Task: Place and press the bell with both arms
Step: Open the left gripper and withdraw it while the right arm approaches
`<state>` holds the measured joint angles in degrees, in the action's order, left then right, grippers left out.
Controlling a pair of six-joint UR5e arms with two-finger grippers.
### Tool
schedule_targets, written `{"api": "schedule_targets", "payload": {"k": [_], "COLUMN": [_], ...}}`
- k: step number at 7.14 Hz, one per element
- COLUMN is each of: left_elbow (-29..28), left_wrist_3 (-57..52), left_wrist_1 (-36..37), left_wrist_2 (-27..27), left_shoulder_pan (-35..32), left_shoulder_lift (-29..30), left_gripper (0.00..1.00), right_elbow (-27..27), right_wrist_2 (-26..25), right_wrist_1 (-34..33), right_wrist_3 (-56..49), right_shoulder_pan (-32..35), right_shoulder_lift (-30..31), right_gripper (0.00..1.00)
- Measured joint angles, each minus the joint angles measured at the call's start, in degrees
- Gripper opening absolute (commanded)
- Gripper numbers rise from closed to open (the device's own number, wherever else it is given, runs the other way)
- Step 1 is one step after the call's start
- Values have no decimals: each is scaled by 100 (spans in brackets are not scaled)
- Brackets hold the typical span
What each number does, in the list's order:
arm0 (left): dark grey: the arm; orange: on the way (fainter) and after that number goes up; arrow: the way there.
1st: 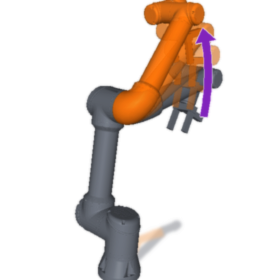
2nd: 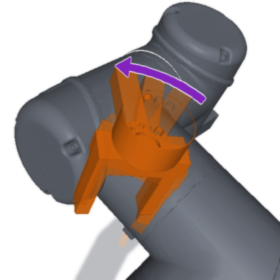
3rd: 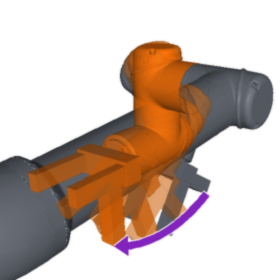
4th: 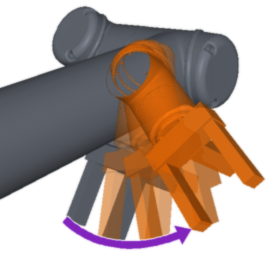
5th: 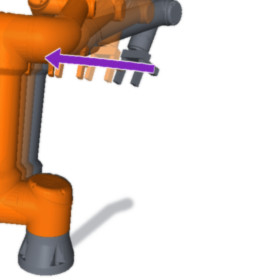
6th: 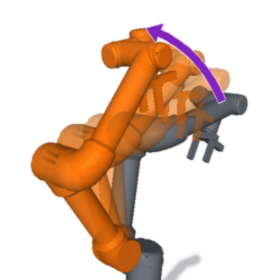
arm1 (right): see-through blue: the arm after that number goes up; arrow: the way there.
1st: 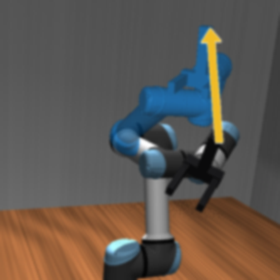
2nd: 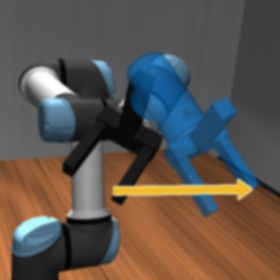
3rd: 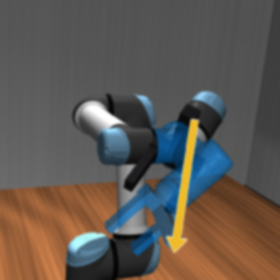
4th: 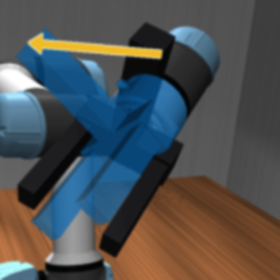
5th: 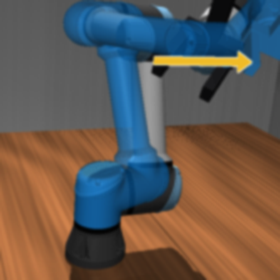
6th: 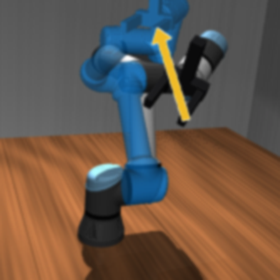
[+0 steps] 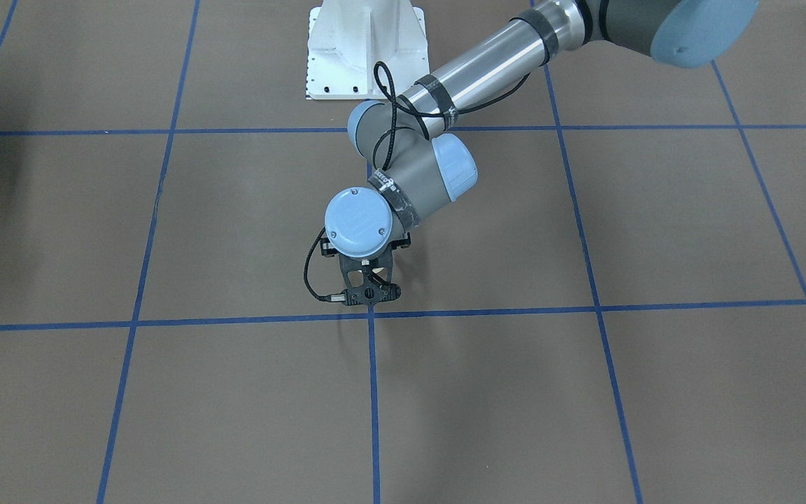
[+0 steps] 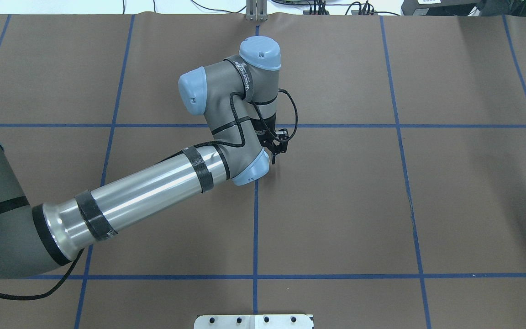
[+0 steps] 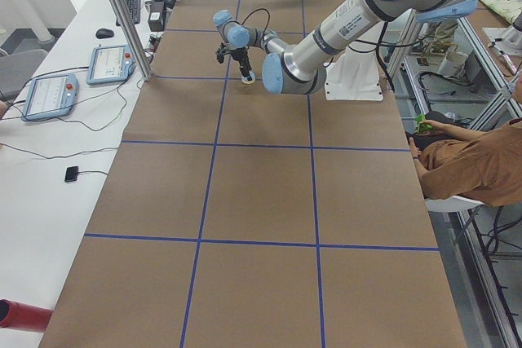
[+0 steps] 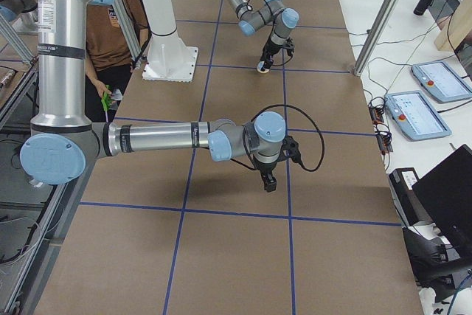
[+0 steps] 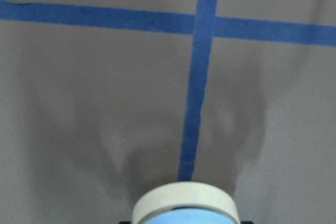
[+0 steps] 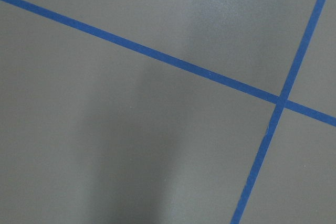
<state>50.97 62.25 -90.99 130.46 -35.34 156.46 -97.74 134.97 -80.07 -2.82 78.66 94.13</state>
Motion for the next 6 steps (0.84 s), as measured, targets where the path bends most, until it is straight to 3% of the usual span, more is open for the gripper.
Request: {"api": "schedule_targets", "payload": {"k": [3,5,6], "left_elbow": [470,1766,2565], "left_wrist_3": [12,-38,-141], "left_wrist_1": [70,225,274], "left_wrist_2": [49,207,271], "left_shoulder_pan": [-240,-710,-984], "left_shoulder_lift": [-98,-879,-1504], "left_gripper": [97,97,97], "right_elbow": [-74,-263,-454], "right_wrist_2": [-4,-283,-720], "right_wrist_1": [12,17,11], "right_wrist_3": [694,2308,3490], "right_shoulder_pan": [-196,-811,-1382], "right_shoulder_lift": [-231,-912,-1363], "right_gripper": [100,100,97]}}
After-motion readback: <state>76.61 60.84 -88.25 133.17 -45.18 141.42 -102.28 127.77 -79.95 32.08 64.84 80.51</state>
